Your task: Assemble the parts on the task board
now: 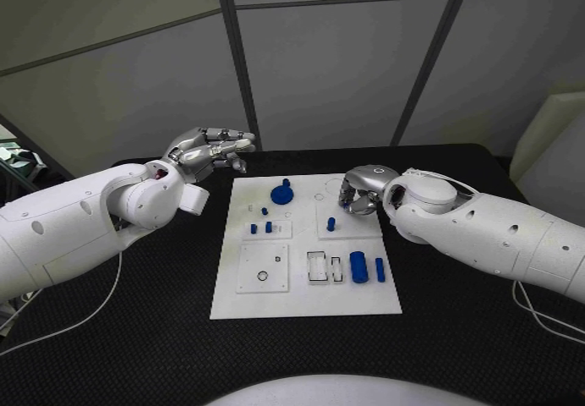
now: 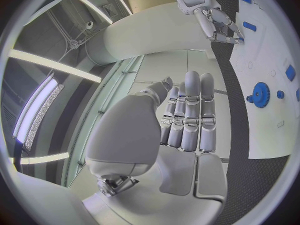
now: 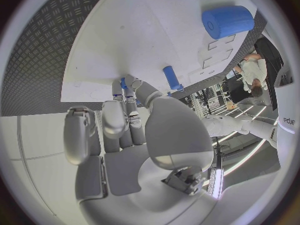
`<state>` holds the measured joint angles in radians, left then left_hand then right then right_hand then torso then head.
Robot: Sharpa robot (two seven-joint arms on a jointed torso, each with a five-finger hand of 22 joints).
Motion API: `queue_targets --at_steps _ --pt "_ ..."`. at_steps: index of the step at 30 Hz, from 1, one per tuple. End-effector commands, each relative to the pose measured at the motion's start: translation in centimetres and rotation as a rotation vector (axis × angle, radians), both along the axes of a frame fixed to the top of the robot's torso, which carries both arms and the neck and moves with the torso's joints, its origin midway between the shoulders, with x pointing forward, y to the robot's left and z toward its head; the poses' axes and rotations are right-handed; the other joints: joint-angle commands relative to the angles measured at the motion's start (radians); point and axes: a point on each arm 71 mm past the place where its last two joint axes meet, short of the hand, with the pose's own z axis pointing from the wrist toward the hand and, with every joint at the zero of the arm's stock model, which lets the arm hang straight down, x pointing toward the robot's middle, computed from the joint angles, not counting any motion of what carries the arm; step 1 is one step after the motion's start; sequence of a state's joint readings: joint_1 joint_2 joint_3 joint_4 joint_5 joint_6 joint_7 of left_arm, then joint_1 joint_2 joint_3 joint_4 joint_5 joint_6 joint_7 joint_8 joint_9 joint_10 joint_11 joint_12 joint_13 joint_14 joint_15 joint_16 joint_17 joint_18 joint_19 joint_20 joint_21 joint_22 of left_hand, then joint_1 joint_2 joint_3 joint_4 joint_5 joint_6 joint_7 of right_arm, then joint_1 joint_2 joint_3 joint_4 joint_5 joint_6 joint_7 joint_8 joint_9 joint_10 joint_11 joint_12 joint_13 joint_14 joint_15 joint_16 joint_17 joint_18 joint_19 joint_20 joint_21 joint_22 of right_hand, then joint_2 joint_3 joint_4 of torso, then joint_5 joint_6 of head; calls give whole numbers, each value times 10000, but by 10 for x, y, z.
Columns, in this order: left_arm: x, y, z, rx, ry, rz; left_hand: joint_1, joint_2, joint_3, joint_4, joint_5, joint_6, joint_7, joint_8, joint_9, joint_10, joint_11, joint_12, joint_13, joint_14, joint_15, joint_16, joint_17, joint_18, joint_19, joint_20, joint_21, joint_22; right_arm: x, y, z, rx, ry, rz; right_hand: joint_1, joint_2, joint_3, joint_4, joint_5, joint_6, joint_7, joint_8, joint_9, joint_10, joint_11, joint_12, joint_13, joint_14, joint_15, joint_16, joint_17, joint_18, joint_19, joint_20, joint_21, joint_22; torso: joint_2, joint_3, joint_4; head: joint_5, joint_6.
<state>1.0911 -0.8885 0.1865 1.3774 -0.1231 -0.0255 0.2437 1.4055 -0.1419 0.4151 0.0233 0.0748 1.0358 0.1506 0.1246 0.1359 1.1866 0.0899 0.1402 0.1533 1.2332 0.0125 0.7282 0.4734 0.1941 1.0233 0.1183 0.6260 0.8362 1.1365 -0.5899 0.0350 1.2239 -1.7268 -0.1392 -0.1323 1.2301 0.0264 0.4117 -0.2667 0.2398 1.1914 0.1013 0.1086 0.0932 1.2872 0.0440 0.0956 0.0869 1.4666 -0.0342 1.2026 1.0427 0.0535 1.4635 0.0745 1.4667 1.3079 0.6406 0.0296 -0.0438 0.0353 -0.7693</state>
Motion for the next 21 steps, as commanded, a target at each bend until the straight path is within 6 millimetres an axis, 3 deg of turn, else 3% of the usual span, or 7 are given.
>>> queue_targets --at_steps 1,4,17,21 --pt "0 -1 1 -67 -82 -138 -5 59 -14 -61 -62 -7 86 -39 9 -89 10 -37 11 -37 -7 -50 -15 -125 -63 -4 -22 -17 -2 0 3 272 -493 30 163 132 253 -120 -592 33 27 -49 105 130 -44 -108 -11 220 -88 28 -49 -198 384 -85 56 1324 -8 2 -1 6 -6" --pt "0 0 1 -53 -62 -129 -5 59 -14 -61 -62 -7 86 -39 9 -89 10 -37 11 -37 -7 -50 -15 -125 -63 -4 -22 -17 -4 -2 7 555 -841 34 156 99 490 -159 -931 39 44 -106 124 156 -32 -193 -14 214 -72 51 -86 -199 381 -75 69 1339 -15 -3 -2 20 -8" --pt "1 2 0 -15 3 -108 16 57 -12 -87 -69 -15 88 -48 12 -98 11 -42 18 -34 -8 -66 -22 -122 -60 -4 -37 -26 -26 -9 28 1871 -1471 255 128 -40 672 -187 -979 35 58 -169 139 149 -17 -270 -16 211 -59 85 -111 -225 432 -62 152 1450 -2 -5 -7 81 84" --pt "2 2 -1 -5 21 -89 16 57 -12 -87 -69 -15 88 -48 12 -98 11 -42 18 -34 -8 -66 -22 -122 -60 -4 -37 -26 -38 1 35 2300 -1401 595 124 -66 708 -188 -977 33 62 -183 141 142 -12 -283 -17 209 -56 92 -116 -229 439 -59 164 1466 -6 -1 -24 210 86"
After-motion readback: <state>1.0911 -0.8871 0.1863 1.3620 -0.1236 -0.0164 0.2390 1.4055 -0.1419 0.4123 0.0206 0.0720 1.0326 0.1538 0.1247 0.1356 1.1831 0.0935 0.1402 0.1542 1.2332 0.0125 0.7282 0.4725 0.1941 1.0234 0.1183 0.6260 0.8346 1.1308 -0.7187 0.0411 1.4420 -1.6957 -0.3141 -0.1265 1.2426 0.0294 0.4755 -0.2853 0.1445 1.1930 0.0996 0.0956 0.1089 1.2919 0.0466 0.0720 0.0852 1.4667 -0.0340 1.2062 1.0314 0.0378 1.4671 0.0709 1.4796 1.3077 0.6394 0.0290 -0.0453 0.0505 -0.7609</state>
